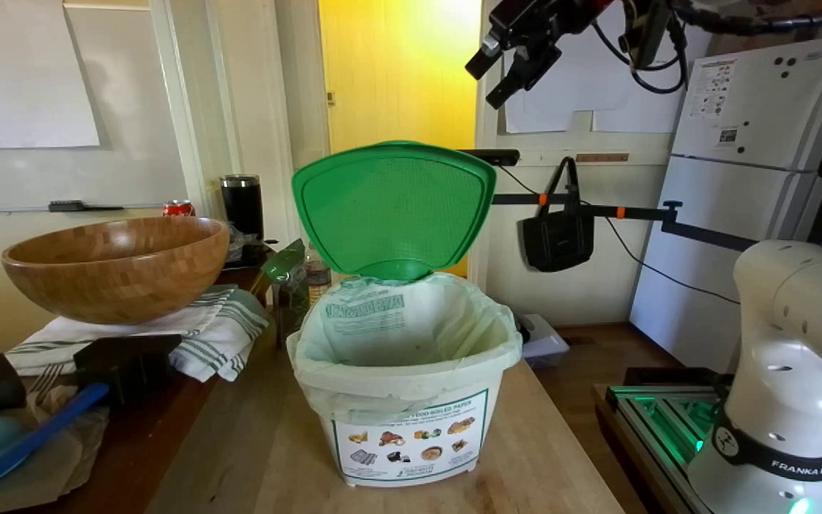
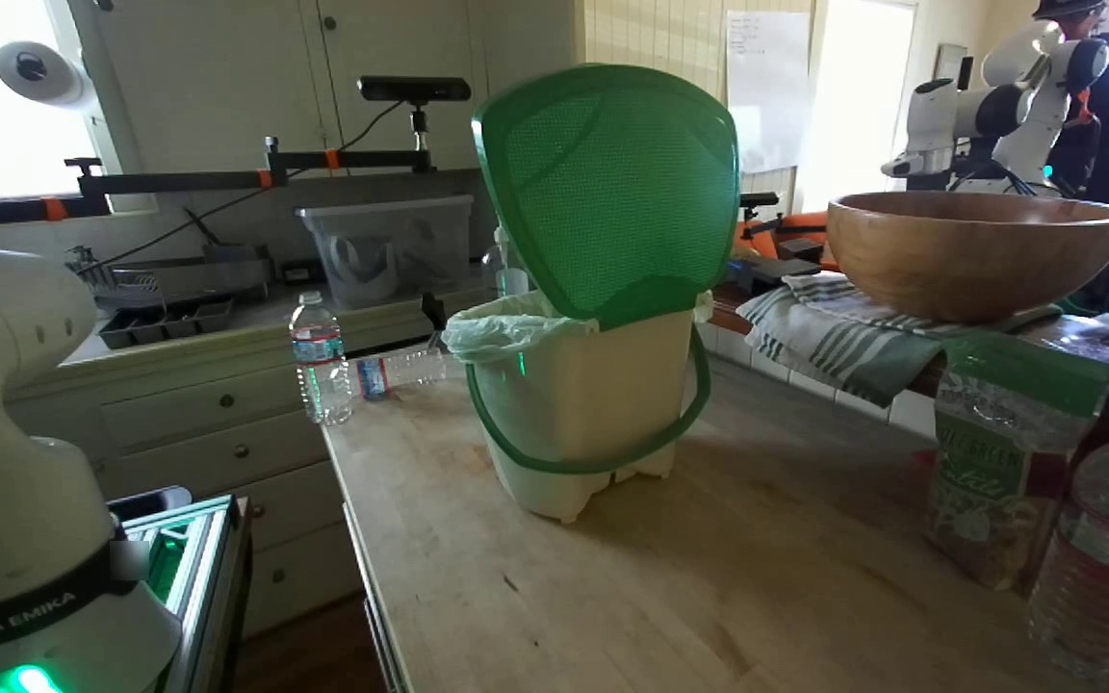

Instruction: Close the white and green bin.

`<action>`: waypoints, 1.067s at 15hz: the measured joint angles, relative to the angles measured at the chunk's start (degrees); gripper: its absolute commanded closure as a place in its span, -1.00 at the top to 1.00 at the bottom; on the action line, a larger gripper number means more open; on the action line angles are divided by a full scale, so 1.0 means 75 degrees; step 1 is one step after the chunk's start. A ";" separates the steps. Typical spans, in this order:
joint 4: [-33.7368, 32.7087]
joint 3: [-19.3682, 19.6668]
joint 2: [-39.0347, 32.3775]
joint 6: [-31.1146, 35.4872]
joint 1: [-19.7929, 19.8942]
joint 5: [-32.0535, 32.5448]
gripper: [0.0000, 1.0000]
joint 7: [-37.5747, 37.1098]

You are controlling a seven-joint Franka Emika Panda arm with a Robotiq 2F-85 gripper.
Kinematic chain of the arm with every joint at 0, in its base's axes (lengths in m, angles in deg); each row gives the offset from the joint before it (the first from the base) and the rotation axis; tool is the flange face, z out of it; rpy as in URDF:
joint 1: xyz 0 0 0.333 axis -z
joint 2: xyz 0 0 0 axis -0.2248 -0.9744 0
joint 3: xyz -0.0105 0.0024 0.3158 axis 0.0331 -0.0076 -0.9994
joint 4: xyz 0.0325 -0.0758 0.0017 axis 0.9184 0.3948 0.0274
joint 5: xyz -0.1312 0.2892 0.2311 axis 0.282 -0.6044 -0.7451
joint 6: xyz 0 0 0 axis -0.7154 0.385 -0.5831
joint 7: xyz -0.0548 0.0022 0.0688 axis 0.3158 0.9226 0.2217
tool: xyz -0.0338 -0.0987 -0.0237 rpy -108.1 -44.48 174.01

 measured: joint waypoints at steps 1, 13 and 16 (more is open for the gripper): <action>-0.0115 -0.0018 -0.0156 0.0001 0.0088 0.0000 1.00 -0.0233; -0.0996 -0.0065 -0.1564 -0.0018 0.0436 -0.0052 1.00 -0.1644; -0.0989 -0.0064 -0.1514 -0.0018 0.0431 -0.0052 1.00 -0.1618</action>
